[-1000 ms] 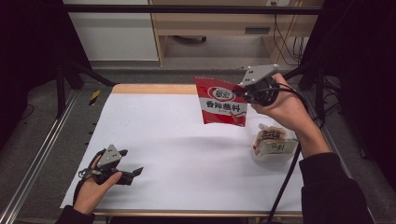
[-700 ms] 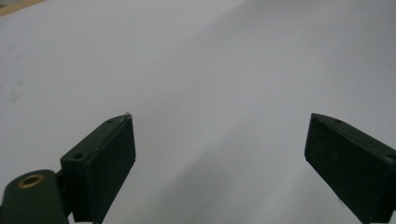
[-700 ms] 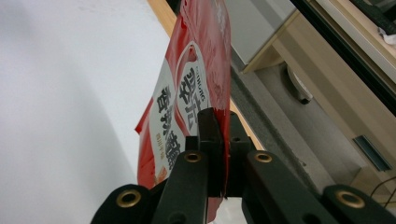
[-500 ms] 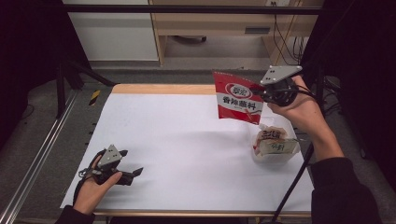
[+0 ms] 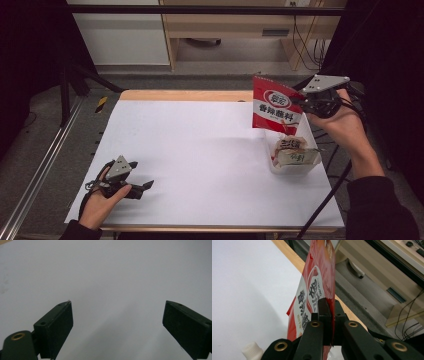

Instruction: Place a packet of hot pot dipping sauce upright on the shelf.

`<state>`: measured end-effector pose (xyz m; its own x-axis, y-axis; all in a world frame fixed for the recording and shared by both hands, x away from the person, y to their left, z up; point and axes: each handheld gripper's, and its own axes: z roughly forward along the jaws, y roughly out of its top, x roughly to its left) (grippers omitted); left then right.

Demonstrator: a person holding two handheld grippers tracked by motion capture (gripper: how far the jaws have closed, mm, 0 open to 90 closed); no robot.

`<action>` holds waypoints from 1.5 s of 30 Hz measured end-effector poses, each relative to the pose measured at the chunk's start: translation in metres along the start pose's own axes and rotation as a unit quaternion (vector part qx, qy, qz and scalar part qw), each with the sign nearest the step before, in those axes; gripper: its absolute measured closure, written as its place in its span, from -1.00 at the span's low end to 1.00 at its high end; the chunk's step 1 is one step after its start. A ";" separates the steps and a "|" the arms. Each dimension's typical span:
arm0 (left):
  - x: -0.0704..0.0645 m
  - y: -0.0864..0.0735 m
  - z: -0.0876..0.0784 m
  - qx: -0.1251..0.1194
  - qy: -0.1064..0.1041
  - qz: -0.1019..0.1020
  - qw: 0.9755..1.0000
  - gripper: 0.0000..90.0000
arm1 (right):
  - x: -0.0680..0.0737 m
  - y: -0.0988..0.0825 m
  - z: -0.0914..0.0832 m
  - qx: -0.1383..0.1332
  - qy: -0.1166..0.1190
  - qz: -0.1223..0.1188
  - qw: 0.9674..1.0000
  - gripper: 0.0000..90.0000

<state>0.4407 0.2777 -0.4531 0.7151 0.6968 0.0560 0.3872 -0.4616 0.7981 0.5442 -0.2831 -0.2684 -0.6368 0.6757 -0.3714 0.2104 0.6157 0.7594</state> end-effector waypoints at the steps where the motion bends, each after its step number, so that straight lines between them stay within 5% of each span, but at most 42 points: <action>1: 0.000 0.000 0.000 0.000 0.000 0.000 1.000 -0.79 | -0.002 -0.002 -0.001 0.001 -0.003 0.003 1.000 0.99; 18: 0.000 -0.001 0.002 0.004 -0.002 -0.003 1.000 -0.80 | -0.018 -0.025 -0.005 0.007 -0.028 0.036 0.999 0.99; 45: 0.000 -0.002 0.003 0.007 -0.003 -0.004 1.000 -0.80 | -0.013 -0.056 0.021 0.000 -0.013 0.087 0.996 0.99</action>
<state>0.4416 0.2768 -0.4563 0.7157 0.6968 0.0465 0.4010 -0.4646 0.7895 0.5563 -0.3182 -0.3169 -0.5712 0.7825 -0.2477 0.3155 0.4879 0.8139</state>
